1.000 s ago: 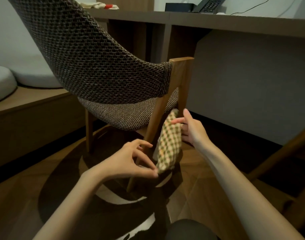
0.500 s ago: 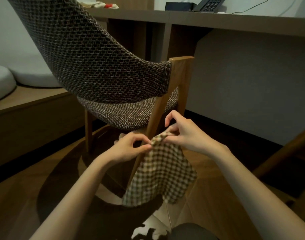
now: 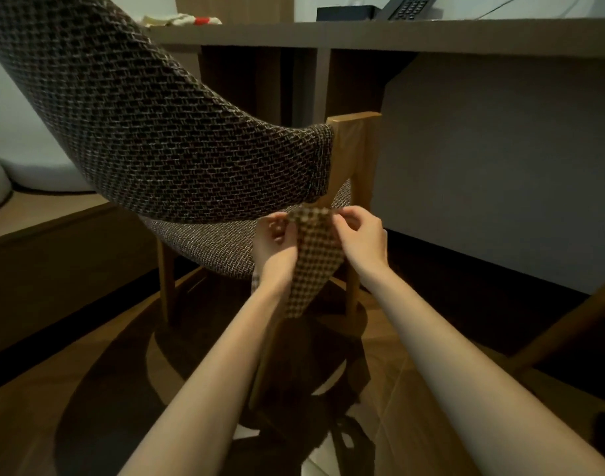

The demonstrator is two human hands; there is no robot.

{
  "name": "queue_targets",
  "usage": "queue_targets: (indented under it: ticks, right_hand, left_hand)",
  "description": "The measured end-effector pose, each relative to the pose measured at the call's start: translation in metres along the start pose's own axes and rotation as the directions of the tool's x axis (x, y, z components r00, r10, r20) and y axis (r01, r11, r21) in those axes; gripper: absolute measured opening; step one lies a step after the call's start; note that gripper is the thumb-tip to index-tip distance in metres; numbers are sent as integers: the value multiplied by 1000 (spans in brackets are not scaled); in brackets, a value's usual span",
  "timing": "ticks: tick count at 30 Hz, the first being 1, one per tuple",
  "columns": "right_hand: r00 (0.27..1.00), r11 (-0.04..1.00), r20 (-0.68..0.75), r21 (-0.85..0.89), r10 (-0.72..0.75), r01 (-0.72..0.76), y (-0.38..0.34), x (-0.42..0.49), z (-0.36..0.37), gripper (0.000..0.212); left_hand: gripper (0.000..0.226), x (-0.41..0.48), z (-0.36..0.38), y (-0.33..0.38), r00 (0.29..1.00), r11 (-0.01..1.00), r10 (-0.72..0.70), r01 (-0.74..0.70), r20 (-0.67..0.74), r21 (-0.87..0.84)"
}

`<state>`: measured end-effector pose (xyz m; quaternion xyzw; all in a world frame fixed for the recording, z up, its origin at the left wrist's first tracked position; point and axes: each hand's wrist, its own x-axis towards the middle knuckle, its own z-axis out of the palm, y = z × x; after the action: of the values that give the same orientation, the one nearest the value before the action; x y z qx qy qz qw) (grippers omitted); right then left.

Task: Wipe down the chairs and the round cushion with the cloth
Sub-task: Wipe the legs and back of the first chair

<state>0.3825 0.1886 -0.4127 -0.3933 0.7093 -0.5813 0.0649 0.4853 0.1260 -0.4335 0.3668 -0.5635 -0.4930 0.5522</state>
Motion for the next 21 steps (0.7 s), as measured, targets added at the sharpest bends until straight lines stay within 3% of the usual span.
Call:
queue_targets:
  ticks: [3,5,7,10,15,18,19,21]
  right_hand:
    - [994,980,-72,186,77,-63,13,4,20,18]
    - [981,880,14,439,193,-180,21,1,32,27]
    - [954,767,82,577,288,-281,33,-6,41,30]
    - [929,747,85,572,359,-341,55,-23,55,22]
    - [867,676,189,557,462,-482,92,-48,74,7]
    - [801,623,284,512,528,-592,112,-62,87,6]
    - [780,612,316,488,540,-622,118,-67,91,10]
    - [731,585,406,438,549,-682,130,-73,97,27]
  left_hand:
    - [38,2,10,-16,989,990,128,-132,81,46]
    - [44,-2,7,-32,975,974,177,-193,133,120]
    - [46,-8,0,-47,985,975,151,-163,85,153]
    - [44,-18,-9,-67,979,964,204,-202,5,170]
    - [40,-38,-20,-102,983,970,168,-151,-73,191]
    - [16,-53,-34,-137,993,968,6,24,-122,249]
    - [3,-58,-41,-146,993,960,-33,62,-111,272]
    - [7,-61,-55,-162,998,940,-55,58,-20,336]
